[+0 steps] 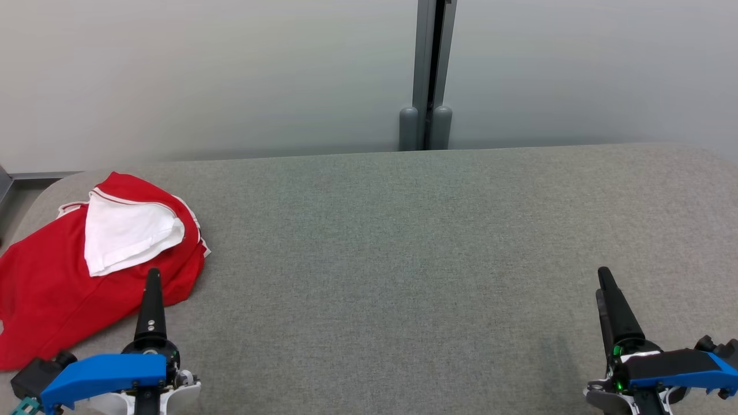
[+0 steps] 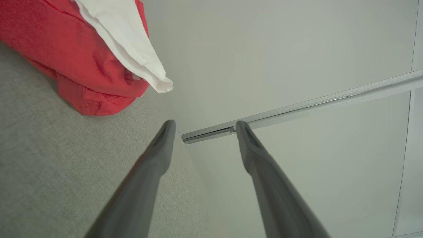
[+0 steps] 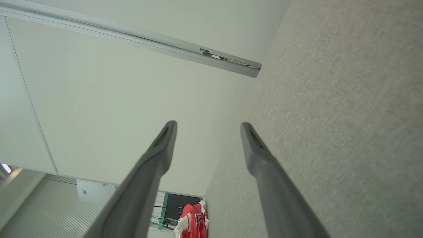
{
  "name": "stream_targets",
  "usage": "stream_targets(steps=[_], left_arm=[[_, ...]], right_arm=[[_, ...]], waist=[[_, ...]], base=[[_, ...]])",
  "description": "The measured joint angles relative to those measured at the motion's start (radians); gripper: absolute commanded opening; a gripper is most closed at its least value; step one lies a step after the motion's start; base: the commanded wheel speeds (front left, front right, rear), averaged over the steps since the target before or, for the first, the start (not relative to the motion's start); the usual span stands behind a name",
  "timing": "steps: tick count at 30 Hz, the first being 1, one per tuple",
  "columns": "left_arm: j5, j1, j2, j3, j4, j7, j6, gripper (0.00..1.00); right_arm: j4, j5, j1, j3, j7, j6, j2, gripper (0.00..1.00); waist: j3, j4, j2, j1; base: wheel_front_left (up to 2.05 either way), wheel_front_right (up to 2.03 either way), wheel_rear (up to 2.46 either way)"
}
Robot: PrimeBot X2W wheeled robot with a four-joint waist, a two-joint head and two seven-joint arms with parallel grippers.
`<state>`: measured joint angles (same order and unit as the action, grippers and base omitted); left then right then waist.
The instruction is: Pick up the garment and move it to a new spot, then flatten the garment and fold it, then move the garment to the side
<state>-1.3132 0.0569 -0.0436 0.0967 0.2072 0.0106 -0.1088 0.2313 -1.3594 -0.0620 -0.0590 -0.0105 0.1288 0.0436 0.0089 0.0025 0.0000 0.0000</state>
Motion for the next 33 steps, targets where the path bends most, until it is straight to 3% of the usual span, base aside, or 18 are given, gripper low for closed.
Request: stream_targets(steps=[14, 33], left_arm=[[0.302, 0.001, 0.0, -0.048, -0.048, -0.054, 0.056, 1.0], [0.638, -0.013, -0.006, -0.095, -0.043, -0.115, 0.091, 1.0]], right_arm=[[-0.041, 0.266, 0.004, 0.029, 0.053, 0.0, 0.0, 1.0], [-0.05, 0.596, 0.024, 0.065, 0.115, 0.0, 0.001, 1.0]], waist=[[0.0, 0.003, 0.0, 0.0], [-0.004, 0.011, 0.0, 0.0]], base=[[0.0, 0.0, 0.0], [0.0, 0.0, 0.0]])
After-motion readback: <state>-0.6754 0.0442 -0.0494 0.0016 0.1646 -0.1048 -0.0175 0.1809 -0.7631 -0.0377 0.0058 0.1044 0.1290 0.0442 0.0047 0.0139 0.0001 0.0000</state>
